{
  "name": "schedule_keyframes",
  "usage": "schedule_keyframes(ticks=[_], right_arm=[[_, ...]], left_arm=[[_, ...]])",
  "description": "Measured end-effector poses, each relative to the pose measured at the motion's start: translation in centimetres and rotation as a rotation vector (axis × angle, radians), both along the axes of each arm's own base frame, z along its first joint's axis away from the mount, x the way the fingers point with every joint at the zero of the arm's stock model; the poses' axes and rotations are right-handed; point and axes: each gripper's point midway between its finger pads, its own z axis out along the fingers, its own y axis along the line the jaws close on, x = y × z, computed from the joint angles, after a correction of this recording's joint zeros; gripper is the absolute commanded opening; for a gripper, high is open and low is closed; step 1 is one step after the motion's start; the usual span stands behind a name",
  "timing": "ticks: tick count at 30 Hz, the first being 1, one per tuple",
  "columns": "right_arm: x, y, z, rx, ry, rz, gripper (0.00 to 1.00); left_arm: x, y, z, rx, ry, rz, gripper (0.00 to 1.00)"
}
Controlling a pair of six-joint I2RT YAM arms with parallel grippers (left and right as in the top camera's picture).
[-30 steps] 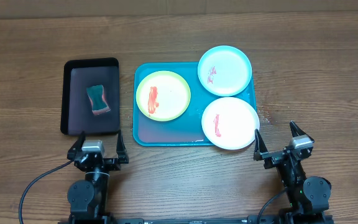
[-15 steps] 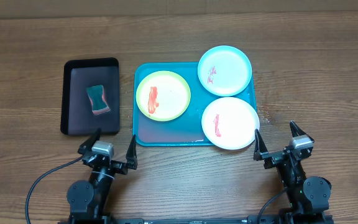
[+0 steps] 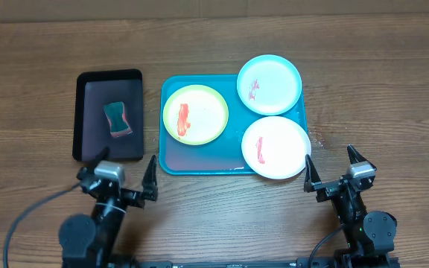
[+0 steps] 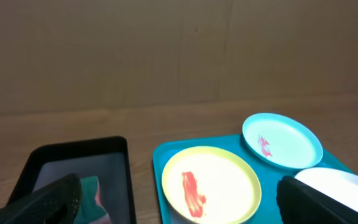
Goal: Clean dirty plates on tray and stack at the side
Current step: 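Move the left gripper over the black tray and grasp the sponge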
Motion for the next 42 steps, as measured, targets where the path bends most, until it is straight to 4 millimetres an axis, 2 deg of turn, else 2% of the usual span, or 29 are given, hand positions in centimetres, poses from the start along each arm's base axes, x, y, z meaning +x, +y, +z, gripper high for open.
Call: schedule_keyframes(ticks=[8,13,17,23,28,31,36,39,42], right_arm=[[0.0,0.0,0.0,0.0,0.0,0.0,1.0],[0.0,0.0,0.0,0.001,0.001,0.0,1.0],[0.0,0.0,0.0,0.0,0.0,0.0,1.0],[0.0,0.0,0.0,0.001,0.001,0.0,1.0],[0.0,0.0,0.0,0.0,0.0,0.0,1.0],[0.0,0.0,0.0,0.0,0.001,0.0,1.0],[0.0,0.0,0.0,0.0,0.0,0.0,1.0],[0.0,0.0,0.0,0.0,0.0,0.0,1.0],[0.0,0.0,0.0,0.0,0.0,0.0,1.0]], left_arm=[[2.8,-0.8,1.9,0.015,0.212,-0.019,1.0],[5.4,-3.1,3.6,0.099,0.358,-0.029,1.0],[7.4,-5.3,3.1,0.256,0.494,0.012,1.0],[11.1,-7.0,0.2,0.474,0.742,0.068,1.0],[14.2,-8.3,-1.9,0.513,0.864,0.053,1.0],[15.0,-9.1,-3.1,0.503,0.897,0.027,1.0],[15.3,-9.7,-6.5,0.523,0.99,-0.004,1.0],[15.3,-8.6,-8.4,0.477,1.069,0.068,1.0],[15.4,-5.3,-9.3,0.346,1.147,0.234,0.97]])
